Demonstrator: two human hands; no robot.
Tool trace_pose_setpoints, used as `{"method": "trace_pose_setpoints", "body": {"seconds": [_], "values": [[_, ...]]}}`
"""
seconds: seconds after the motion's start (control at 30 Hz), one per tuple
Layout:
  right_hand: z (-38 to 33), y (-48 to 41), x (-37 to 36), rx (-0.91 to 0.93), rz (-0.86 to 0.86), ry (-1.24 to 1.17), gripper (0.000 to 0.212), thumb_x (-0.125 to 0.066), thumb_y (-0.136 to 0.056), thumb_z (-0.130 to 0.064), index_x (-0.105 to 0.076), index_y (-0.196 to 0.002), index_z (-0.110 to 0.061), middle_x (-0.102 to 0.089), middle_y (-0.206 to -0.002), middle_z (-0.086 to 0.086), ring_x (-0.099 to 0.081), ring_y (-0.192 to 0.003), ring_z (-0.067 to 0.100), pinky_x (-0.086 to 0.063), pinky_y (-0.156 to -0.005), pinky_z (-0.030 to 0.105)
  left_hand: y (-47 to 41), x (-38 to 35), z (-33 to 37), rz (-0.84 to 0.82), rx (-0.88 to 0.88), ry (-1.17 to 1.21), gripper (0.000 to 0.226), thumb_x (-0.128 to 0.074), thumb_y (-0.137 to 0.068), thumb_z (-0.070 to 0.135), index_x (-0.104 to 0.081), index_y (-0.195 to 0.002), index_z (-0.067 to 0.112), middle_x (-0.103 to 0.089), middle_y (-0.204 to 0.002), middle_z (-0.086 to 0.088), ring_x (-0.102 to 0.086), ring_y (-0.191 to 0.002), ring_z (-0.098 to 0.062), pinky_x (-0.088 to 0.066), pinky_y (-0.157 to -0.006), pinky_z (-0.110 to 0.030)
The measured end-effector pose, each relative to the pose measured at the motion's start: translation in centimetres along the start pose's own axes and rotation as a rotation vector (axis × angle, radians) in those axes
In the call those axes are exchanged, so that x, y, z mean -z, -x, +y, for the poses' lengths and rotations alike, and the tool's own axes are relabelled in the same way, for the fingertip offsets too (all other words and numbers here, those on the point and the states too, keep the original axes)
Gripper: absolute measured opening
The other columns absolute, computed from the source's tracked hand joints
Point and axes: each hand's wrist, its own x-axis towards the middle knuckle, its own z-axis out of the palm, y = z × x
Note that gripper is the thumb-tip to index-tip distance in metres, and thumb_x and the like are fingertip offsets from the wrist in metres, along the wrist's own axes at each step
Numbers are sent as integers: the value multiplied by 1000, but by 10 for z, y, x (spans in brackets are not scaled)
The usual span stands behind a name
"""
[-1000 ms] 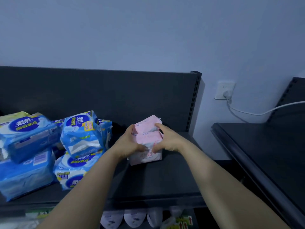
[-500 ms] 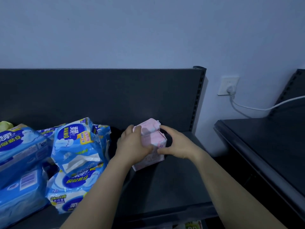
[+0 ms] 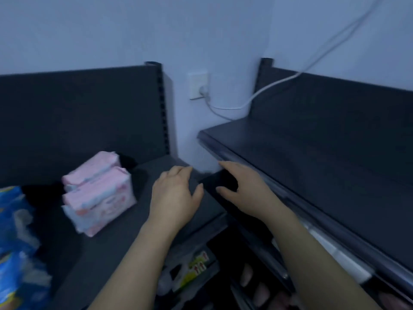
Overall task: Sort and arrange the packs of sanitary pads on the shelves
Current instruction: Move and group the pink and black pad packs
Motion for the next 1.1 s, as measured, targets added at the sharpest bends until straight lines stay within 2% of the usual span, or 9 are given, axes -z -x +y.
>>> {"method": "trace_pose_setpoints", "body": {"seconds": [0.1,0.2,0.27,0.33,0.43,0.57,0.87,1.1], "values": [[31,56,32,-114,51,67,64,-63,-91,-39,-37,-146,-22,-42,-147,-4,-38,-135,12,-30,-114,36,13,-21,53,-43,-111,69,49,-57,-92,39,-53,-135,16,-57,-131,-4,-53,-115,-27,-42,-95,-37],[55,121,72,-229,107,101,59,-61,-93,-36,-39,-145,-19,-45,-144,-4,-40,-132,13,-28,-112,26,32,-40,112,-88,-222,99,46,-60,-90,38,-58,-130,15,-61,-124,-5,-56,-109,-28,-45,-90,-38],[71,171,99,-315,141,126,61,-59,-94,-37,-34,-148,-21,-40,-148,-6,-34,-136,11,-23,-115,26,53,-54,158,-114,-303,171,45,-63,-89,35,-60,-127,11,-62,-123,-7,-57,-106,-28,-47,-88,-39],[85,226,125,-396,198,155,63,-60,-93,-37,-35,-149,-23,-38,-149,-9,-32,-138,10,-23,-116,29,81,-66,205,-160,-377,239,47,-62,-90,35,-57,-131,11,-60,-128,-7,-56,-110,-27,-47,-91,-38],[100,311,164,-501,277,247,62,-65,-89,-33,-42,-144,-21,-47,-144,-5,-39,-134,14,-29,-112,29,129,-84,278,-233,-492,311,48,-59,-92,37,-55,-134,13,-57,-130,-4,-53,-114,-25,-42,-95,-35],[115,432,207,-697,351,318,61,-66,-88,-33,-44,-143,-21,-49,-143,-3,-40,-133,17,-30,-111,33,201,-106,374,-331,-647,398,49,-59,-91,38,-55,-134,14,-57,-131,-4,-53,-113,-27,-42,-97,-38],[93,678,278,-1199,556,443,61,-66,-88,-34,-45,-143,-18,-50,-141,-1,-42,-132,17,-32,-109,33,367,-117,561,-564,-1058,542,49,-56,-92,41,-53,-136,19,-55,-134,1,-52,-115,-26,-40,-98,-36],[66,809,318,-1510,681,511,62,-65,-89,-35,-42,-145,-22,-46,-145,-1,-41,-133,18,-31,-108,29,465,-111,679,-699,-1307,651,50,-53,-93,42,-50,-139,22,-52,-138,3,-48,-120,-24,-39,-102,-35]]}}
